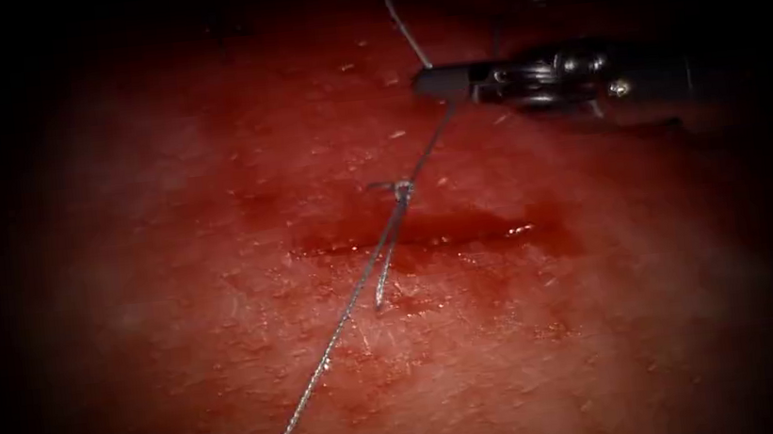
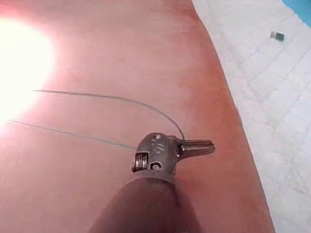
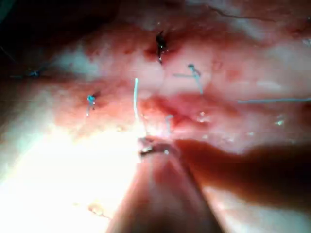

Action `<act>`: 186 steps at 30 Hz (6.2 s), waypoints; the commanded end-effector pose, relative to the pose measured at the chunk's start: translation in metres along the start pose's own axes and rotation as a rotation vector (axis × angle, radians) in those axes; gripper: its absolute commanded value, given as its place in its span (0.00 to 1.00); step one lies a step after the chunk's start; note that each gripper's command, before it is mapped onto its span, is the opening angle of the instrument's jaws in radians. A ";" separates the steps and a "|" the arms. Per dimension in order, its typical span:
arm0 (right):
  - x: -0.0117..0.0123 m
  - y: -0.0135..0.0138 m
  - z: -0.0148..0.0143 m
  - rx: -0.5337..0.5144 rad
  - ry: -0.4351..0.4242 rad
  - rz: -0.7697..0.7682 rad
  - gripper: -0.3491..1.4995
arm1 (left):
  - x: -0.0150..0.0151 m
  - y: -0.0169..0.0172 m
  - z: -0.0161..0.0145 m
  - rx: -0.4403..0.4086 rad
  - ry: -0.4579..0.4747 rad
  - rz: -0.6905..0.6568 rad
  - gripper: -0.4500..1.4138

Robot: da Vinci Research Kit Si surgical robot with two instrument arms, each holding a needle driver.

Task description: Wound Closure

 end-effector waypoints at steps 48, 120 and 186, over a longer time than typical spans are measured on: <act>-0.0058 -0.0079 -0.0266 0.009 0.272 -0.884 0.88 | 0.0070 -0.0130 -0.0451 1.639 -0.721 0.204 0.00; -0.0011 -0.0270 -0.0011 0.042 0.027 -1.163 0.66 | -0.0043 -0.0551 -0.0554 1.706 -0.674 0.472 0.00; 0.0000 -0.0150 -0.0053 0.041 0.071 -1.202 0.00 | -0.0016 -0.0481 -0.0446 1.667 -0.700 0.434 0.81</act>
